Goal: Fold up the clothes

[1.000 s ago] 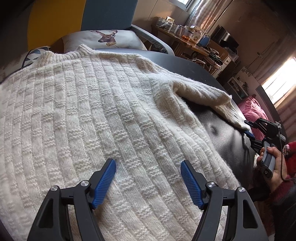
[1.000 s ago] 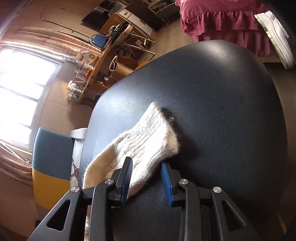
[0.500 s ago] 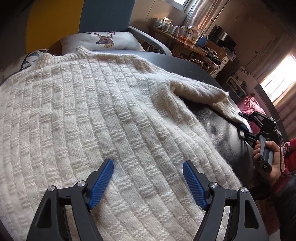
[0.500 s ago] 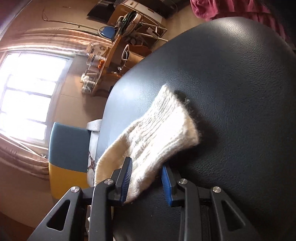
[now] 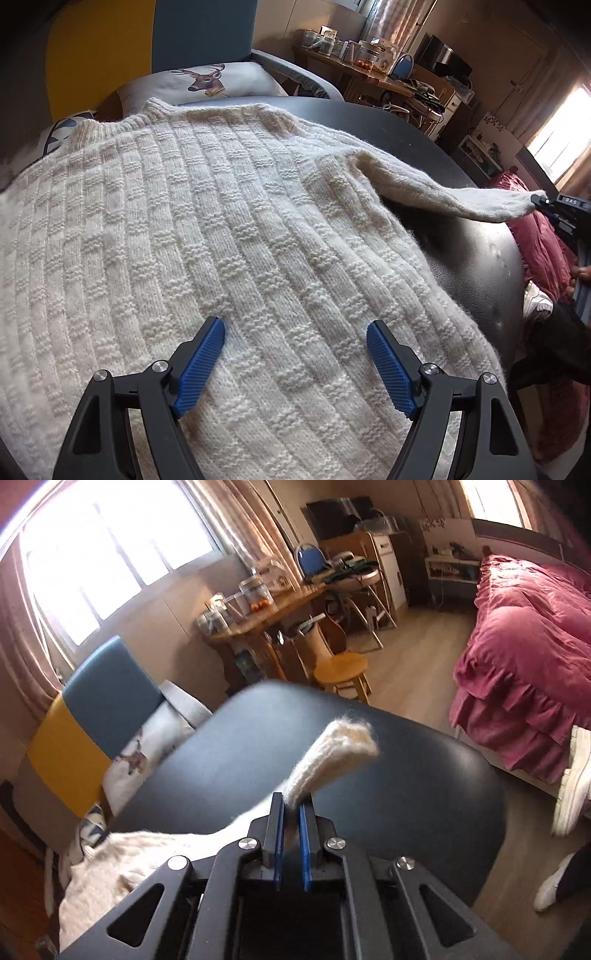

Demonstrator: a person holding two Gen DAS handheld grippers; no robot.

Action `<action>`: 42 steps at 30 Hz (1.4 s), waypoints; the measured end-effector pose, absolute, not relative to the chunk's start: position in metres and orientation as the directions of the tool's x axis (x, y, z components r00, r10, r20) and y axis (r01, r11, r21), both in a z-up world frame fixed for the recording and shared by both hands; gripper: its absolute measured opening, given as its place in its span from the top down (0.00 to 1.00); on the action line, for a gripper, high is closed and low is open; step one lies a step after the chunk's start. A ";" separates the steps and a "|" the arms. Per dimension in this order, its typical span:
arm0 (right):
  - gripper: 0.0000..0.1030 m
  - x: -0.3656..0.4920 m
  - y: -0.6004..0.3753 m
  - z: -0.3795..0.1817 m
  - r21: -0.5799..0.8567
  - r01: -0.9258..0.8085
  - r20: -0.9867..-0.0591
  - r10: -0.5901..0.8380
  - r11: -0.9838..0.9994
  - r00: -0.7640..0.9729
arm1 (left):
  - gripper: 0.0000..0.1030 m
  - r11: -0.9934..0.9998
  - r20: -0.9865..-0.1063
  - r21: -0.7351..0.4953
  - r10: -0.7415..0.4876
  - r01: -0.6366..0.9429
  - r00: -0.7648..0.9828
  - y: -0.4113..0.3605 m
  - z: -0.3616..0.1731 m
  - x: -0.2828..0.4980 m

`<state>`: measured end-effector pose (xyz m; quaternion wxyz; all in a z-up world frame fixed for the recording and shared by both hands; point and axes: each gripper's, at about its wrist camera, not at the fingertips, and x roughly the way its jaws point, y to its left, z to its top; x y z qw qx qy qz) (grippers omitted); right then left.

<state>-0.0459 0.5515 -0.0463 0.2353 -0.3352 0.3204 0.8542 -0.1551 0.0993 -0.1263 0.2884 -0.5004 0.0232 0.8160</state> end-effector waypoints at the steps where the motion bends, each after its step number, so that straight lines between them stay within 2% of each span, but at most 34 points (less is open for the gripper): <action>1: 0.94 -0.042 0.555 -0.060 0.375 -0.637 -0.751 0.182 -0.673 -0.635 | 0.20 -0.834 -0.832 -0.249 0.444 -0.493 -0.331 0.100 -0.126 -0.156; 5: 0.94 -0.023 0.566 -0.102 0.407 -0.684 -0.791 0.141 -0.605 -0.595 | 0.20 -0.837 -0.843 -0.251 0.436 -0.487 -0.316 0.101 -0.125 -0.159; 9: 0.84 0.002 0.579 -0.113 0.494 -0.695 -0.772 0.103 -0.523 -0.627 | 0.20 -0.837 -0.844 -0.301 0.456 -0.457 -0.281 0.096 -0.115 -0.170; 13: 0.79 0.020 0.583 -0.086 0.470 -0.700 -0.733 0.204 -0.537 -0.649 | 0.20 -0.845 -0.816 -0.319 0.475 -0.429 -0.329 0.086 -0.094 -0.187; 15: 0.78 0.011 0.576 -0.073 0.460 -0.641 -0.708 0.182 -0.614 -0.683 | 0.20 -0.854 -0.809 -0.306 0.467 -0.422 -0.358 0.084 -0.085 -0.197; 17: 0.78 -0.012 0.562 -0.063 0.417 -0.572 -0.705 0.147 -0.706 -0.694 | 0.20 -0.864 -0.812 -0.269 0.441 -0.425 -0.383 0.088 -0.080 -0.211; 21: 0.78 -0.072 0.515 -0.064 0.241 -0.416 -0.738 0.112 -0.877 -0.665 | 0.20 -0.873 -0.813 -0.192 0.397 -0.448 -0.426 0.101 -0.071 -0.237; 23: 0.78 -0.096 0.500 -0.075 0.182 -0.369 -0.773 0.099 -0.911 -0.627 | 0.20 -0.870 -0.804 -0.165 0.392 -0.465 -0.447 0.109 -0.066 -0.250; 26: 0.78 -0.117 0.491 -0.094 0.152 -0.342 -0.817 0.077 -0.927 -0.572 | 0.26 -0.859 -0.801 -0.119 0.379 -0.499 -0.462 0.129 -0.063 -0.272; 30: 0.78 -0.124 0.505 -0.111 0.103 -0.379 -0.848 0.118 -0.920 -0.517 | 0.38 -0.829 -0.826 -0.062 0.355 -0.556 -0.437 0.165 -0.075 -0.299; 34: 0.78 -0.120 0.525 -0.118 0.072 -0.414 -0.856 0.156 -0.908 -0.492 | 0.51 -0.815 -0.855 -0.067 0.344 -0.576 -0.387 0.194 -0.098 -0.328; 38: 0.78 -0.121 0.535 -0.120 0.010 -0.442 -0.854 0.222 -0.897 -0.470 | 0.51 -0.824 -0.861 -0.071 0.335 -0.562 -0.383 0.206 -0.108 -0.340; 42: 0.79 -0.123 0.533 -0.124 -0.072 -0.450 -0.839 0.298 -0.890 -0.455 | 0.48 -0.841 -0.863 -0.053 0.310 -0.538 -0.400 0.213 -0.115 -0.345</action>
